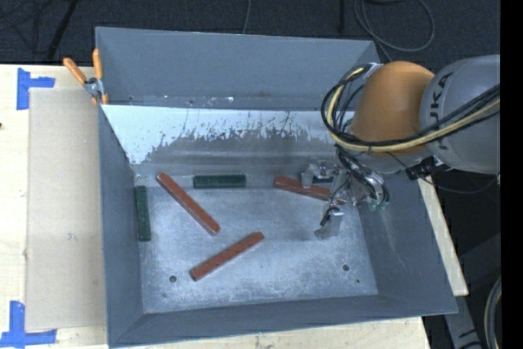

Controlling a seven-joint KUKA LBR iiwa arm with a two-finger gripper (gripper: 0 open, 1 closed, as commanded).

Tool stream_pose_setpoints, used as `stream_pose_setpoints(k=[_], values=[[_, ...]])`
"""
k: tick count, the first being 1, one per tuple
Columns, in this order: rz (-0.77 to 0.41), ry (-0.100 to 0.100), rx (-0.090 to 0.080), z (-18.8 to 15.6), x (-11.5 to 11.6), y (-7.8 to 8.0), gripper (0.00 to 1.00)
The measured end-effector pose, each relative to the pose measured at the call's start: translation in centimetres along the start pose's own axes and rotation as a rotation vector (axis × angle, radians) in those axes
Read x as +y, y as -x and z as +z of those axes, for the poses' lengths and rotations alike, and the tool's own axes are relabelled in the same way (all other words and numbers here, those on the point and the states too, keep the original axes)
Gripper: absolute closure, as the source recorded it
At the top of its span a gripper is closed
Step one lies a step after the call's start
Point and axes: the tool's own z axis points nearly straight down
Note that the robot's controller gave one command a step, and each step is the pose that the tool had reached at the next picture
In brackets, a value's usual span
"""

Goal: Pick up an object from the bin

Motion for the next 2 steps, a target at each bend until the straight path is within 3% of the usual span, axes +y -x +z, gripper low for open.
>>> stream_pose_setpoints(k=[1, 2], values=[[0.017, -0.002, -0.009, 4.0, 0.55, 2.93, 0.0], [0.015, -0.003, -0.012, 3.54, 0.58, 3.04, 1.0]])
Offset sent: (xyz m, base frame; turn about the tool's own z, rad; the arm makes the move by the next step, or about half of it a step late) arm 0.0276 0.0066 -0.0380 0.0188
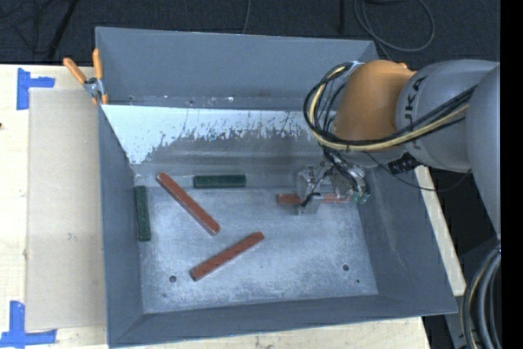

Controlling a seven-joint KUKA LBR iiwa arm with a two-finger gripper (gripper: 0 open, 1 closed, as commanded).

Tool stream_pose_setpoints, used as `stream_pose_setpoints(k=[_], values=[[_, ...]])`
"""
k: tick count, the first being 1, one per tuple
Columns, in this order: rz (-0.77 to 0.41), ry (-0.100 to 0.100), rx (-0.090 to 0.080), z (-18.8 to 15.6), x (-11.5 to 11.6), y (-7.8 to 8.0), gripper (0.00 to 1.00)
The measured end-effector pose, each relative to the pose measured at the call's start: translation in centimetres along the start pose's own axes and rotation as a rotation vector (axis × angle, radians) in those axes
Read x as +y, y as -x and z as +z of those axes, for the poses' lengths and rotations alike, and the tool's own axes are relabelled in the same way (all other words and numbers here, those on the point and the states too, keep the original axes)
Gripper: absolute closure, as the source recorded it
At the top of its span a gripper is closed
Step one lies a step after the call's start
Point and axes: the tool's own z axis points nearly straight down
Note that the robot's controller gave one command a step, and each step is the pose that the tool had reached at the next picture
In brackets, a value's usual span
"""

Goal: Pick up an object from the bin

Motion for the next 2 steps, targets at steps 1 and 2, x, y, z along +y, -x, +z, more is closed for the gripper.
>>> stream_pose_setpoints(k=[1, 2], values=[[-0.092, 0.0, -0.003, -16.0, 4.3, -2.1, 1.0], [-0.333, 0.0, -0.004, -28.9, 6.0, 0.0, 1.0]])
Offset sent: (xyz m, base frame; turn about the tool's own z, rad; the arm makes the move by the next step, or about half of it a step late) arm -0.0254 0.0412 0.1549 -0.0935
